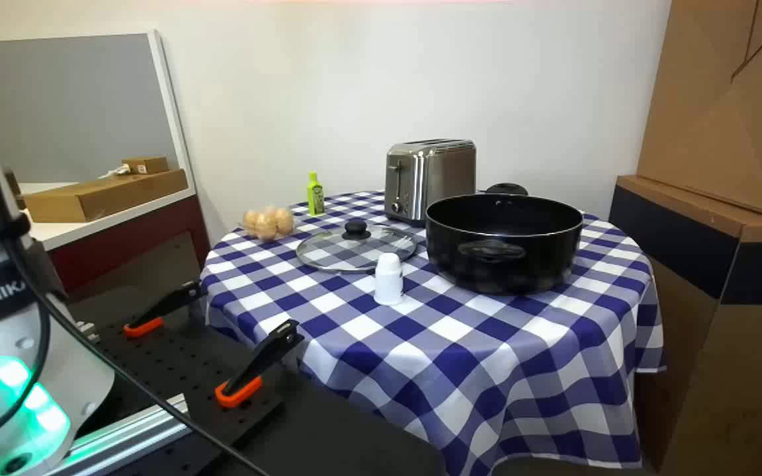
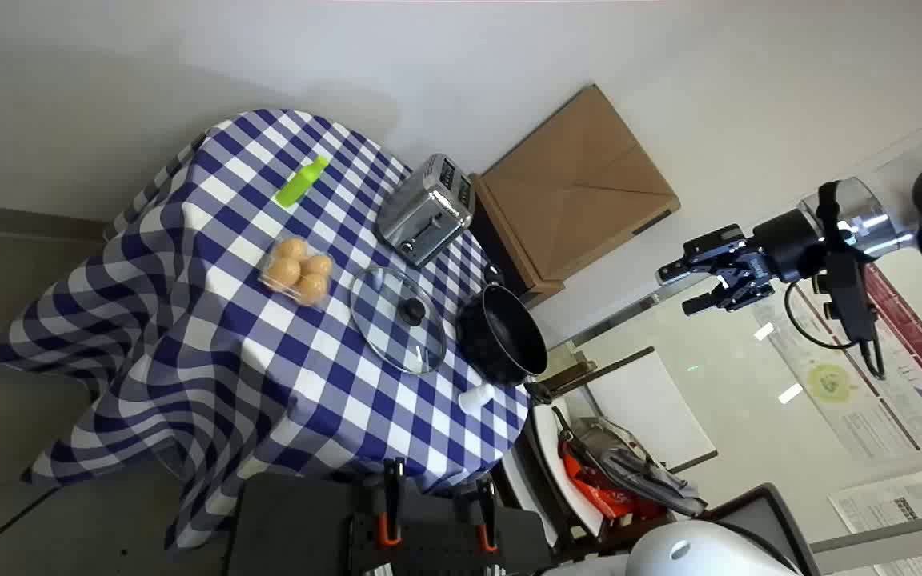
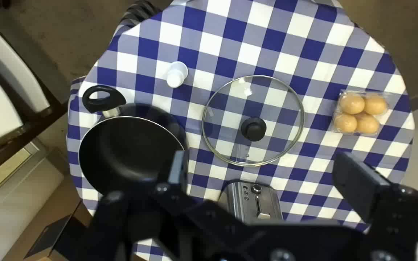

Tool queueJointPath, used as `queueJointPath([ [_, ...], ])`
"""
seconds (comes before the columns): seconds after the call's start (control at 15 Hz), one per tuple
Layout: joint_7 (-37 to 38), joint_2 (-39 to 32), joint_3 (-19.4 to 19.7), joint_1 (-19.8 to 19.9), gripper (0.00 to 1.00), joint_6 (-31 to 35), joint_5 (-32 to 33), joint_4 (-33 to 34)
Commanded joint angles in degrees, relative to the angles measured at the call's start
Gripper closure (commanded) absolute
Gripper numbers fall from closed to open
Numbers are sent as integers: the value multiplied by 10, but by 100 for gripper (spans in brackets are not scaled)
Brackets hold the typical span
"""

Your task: Cover the pot with the clear lid

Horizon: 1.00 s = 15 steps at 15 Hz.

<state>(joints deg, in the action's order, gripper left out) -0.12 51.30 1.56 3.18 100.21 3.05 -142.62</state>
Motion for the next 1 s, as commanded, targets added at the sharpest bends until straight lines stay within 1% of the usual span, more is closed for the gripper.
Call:
queueJointPath([
  [0.0,2,0,1,-2,0,-1,1,1],
  [0.13,-2,-2,4,-1,0,5,5,-1],
  [0.27,-12,-20,8,0,0,30,14,-3],
  [0.33,-10,-40,1,4,0,49,28,-4],
  [0.53,12,-118,-15,9,0,150,61,-8],
  [0.73,38,-222,-34,6,0,274,79,-1],
  [0.93,46,-323,-52,-3,0,343,77,31],
])
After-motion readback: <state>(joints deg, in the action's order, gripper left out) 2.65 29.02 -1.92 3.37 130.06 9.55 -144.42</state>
